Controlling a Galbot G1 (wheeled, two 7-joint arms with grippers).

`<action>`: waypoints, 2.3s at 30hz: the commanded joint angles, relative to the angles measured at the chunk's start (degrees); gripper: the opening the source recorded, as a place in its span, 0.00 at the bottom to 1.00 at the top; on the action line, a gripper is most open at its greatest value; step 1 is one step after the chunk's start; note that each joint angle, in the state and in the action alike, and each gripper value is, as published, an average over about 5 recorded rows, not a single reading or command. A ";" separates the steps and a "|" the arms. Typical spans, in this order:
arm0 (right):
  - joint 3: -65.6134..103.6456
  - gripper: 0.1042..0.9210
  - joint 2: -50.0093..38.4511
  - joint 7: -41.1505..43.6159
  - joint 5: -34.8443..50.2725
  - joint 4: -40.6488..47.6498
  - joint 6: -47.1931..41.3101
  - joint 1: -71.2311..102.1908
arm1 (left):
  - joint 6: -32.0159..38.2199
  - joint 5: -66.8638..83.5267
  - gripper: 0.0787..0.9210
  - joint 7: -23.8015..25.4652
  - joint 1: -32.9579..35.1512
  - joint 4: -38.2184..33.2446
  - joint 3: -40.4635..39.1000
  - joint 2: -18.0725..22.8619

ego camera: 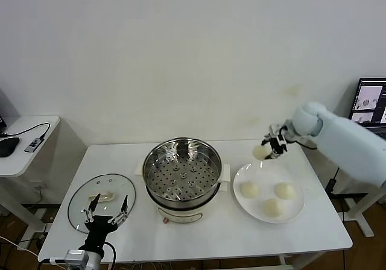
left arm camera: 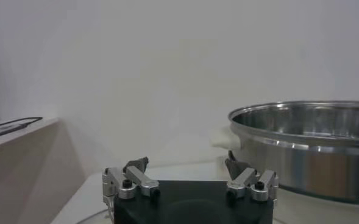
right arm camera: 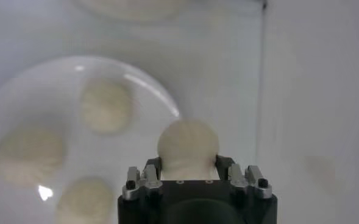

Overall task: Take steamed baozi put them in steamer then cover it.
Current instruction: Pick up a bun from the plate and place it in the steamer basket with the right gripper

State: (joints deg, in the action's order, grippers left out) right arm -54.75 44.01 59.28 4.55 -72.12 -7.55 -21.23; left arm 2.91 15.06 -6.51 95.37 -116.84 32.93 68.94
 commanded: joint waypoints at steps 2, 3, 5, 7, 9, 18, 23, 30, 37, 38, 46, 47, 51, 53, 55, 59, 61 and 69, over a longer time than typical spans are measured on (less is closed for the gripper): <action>-10.77 0.56 5.57 -0.43 10.48 -4.74 3.25 -13.59 | 0.22 1.11 0.88 0.14 -0.05 0.08 -0.10 -0.18; -11.30 0.56 7.16 -0.70 10.62 -4.14 4.33 -14.04 | 0.27 1.23 0.88 0.14 -0.11 0.16 -0.03 -0.25; -12.31 0.56 10.54 -1.38 10.76 -2.36 6.86 -14.56 | 0.34 1.38 0.88 0.11 -0.24 0.44 0.02 -0.35; -13.17 0.56 13.97 -2.17 10.83 -0.55 9.57 -14.61 | 0.50 1.43 0.88 0.07 -0.39 0.83 -0.03 -0.40; -14.14 0.56 17.46 -2.74 9.98 1.39 12.55 -14.30 | 0.71 1.39 0.88 0.05 -0.53 1.20 -0.09 -0.40; -17.84 0.56 27.79 -3.32 3.93 6.86 22.29 -12.34 | 1.00 1.74 0.88 0.22 -0.79 1.79 0.99 -0.71; -18.03 0.56 30.89 -3.56 -5.44 10.52 28.51 -10.17 | 1.02 2.21 0.88 0.42 -0.59 1.96 1.79 -1.32; -16.63 0.57 34.26 -5.46 -14.79 16.72 35.72 -6.46 | 1.43 2.40 0.88 0.60 -0.25 2.28 2.32 -1.33; -15.97 0.57 35.82 -6.70 -20.47 19.07 39.42 -3.13 | 1.64 2.40 0.88 0.75 -0.37 2.57 2.49 -1.20; -15.78 0.57 36.00 -6.88 -20.88 19.33 39.66 -2.67 | 1.70 2.40 0.88 0.78 -0.36 2.59 2.49 -1.18; -13.55 0.57 37.40 -8.34 -24.23 21.91 41.28 -0.59 | 2.20 2.35 0.88 0.87 -0.09 3.04 2.83 -1.27; -13.15 0.57 37.73 -8.56 -24.71 22.46 41.56 -0.40 | 2.26 2.35 0.88 0.90 -0.03 3.05 2.90 -1.31; -12.10 0.58 38.71 -9.08 -25.81 23.86 42.39 -0.06 | 2.35 2.33 0.88 0.96 0.03 3.05 3.01 -1.28; -11.94 0.58 39.03 -9.25 -26.15 24.25 42.71 -0.07 | 2.34 2.28 0.88 0.98 -0.04 3.04 2.95 -1.19; -11.91 0.59 39.23 -9.50 -26.15 24.48 42.99 -0.15 | 2.33 2.22 0.88 0.99 -0.10 3.05 2.87 -1.11; -12.94 0.67 38.86 -9.69 -23.73 23.70 42.78 -0.98 | 2.34 2.16 0.88 1.05 -0.08 3.07 2.76 -1.06; -13.81 0.74 38.23 -9.48 -21.31 22.66 42.22 -1.75 | 2.34 2.12 0.88 1.07 -0.03 3.06 2.74 -1.03; -17.95 0.88 30.57 -3.54 -3.05 9.18 28.60 -10.25 | 2.22 2.03 0.88 1.23 0.41 2.15 2.81 -0.82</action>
State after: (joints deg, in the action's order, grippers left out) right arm -70.21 79.41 52.03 -11.58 -53.72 30.52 -25.69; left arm 5.16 17.11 -5.25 95.88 -114.68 35.78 68.13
